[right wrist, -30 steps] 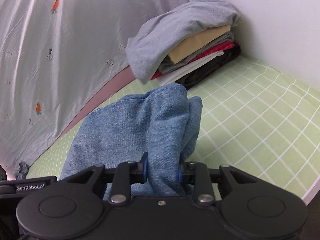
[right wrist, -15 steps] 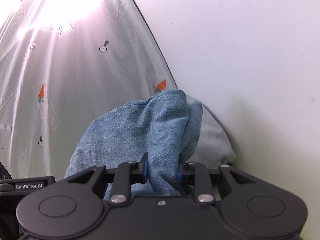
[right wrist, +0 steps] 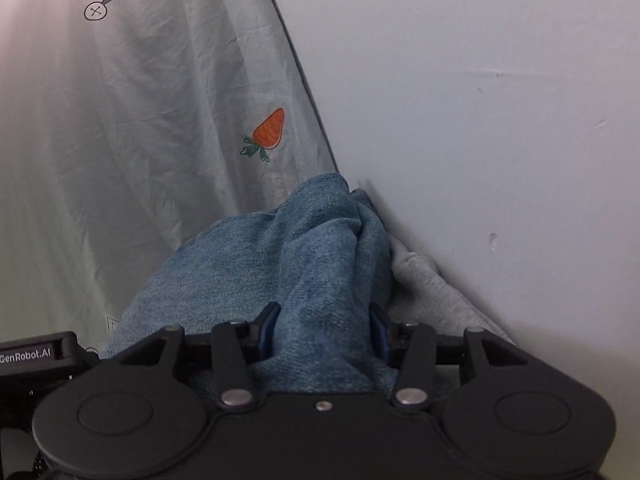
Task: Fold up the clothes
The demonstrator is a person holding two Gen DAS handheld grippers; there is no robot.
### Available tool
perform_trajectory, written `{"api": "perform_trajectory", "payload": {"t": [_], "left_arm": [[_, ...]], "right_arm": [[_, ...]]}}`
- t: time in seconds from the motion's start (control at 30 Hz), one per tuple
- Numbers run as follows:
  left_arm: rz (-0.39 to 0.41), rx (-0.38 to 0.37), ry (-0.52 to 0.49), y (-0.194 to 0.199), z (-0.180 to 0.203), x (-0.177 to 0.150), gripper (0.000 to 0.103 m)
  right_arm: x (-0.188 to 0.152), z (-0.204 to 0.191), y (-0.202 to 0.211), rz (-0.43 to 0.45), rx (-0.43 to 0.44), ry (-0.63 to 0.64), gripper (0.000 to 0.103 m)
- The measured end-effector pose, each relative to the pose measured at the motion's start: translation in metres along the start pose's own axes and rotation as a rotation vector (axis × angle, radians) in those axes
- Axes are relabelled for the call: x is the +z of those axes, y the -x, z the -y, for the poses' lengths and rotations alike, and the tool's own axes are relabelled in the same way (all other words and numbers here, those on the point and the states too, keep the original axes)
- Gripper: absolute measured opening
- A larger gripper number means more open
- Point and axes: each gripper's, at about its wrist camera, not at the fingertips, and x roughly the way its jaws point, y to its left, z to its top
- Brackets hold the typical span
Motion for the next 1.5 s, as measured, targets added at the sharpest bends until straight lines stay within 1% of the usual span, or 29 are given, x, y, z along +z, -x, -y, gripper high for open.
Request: {"api": "perform_trajectory", "payload": {"t": [0.03,0.1,0.13,0.23,0.3,0.37,0.4,0.43,0.47,0.53,0.6,0.63,0.73,0.8,0.9,1.07,1.2,1.5], "left_arm": [[0.01,0.014,-0.032,0.001,0.002,-0.002,0.09],[0.023,0.034,-0.051,0.006,0.003,-0.004,0.093],[0.017,0.034,-0.034,0.008,0.001,-0.003,0.094],[0.013,0.047,-0.024,0.023,-0.002,0.0,0.094],[0.043,0.096,-0.09,0.051,0.0,-0.007,0.093],[0.105,0.129,-0.193,0.089,0.009,-0.025,0.095],[0.136,0.146,-0.245,0.108,0.013,-0.035,0.097],[0.166,0.161,-0.292,0.127,0.017,-0.044,0.101],[0.187,0.168,-0.309,0.145,0.017,-0.057,0.103],[0.227,0.173,-0.329,0.182,0.018,-0.084,0.103],[0.255,0.176,-0.336,0.212,0.019,-0.11,0.103],[0.261,0.177,-0.35,0.229,0.02,-0.127,0.103],[0.24,0.215,-0.371,0.263,0.019,-0.163,0.103],[0.229,0.227,-0.397,0.286,0.018,-0.188,0.103],[0.188,0.246,-0.394,0.308,0.011,-0.216,0.103],[0.119,0.243,-0.38,0.329,0.0,-0.257,0.103],[0.114,0.234,-0.413,0.338,0.004,-0.273,0.103],[0.106,0.202,-0.441,0.344,0.015,-0.287,0.103]], "right_arm": [[-0.001,0.0,0.002,0.004,-0.003,-0.005,0.049],[-0.003,-0.004,0.007,0.009,-0.016,0.002,0.052],[-0.003,-0.007,0.013,0.01,-0.029,0.01,0.056],[-0.007,-0.017,0.041,0.018,-0.071,0.04,0.065],[-0.012,-0.025,0.066,0.028,-0.098,0.061,0.069],[-0.019,-0.028,0.094,0.035,-0.127,0.082,0.074],[-0.021,-0.028,0.107,0.033,-0.14,0.089,0.078],[-0.024,-0.027,0.121,0.03,-0.153,0.096,0.086],[-0.026,-0.027,0.134,0.014,-0.168,0.107,0.089],[-0.037,-0.033,0.167,-0.001,-0.178,0.123,0.09],[-0.051,-0.039,0.204,-0.005,-0.164,0.129,0.093],[-0.059,-0.043,0.221,-0.01,-0.148,0.135,0.098],[-0.084,-0.057,0.269,-0.008,-0.115,0.154,0.102],[-0.099,-0.061,0.304,-0.015,-0.12,0.156,0.103],[-0.121,-0.071,0.334,-0.052,-0.134,0.173,0.103],[-0.152,-0.075,0.369,-0.1,-0.165,0.207,0.103],[-0.163,-0.074,0.387,-0.114,-0.171,0.226,0.103],[-0.166,-0.067,0.406,-0.11,-0.19,0.226,0.103]]}}
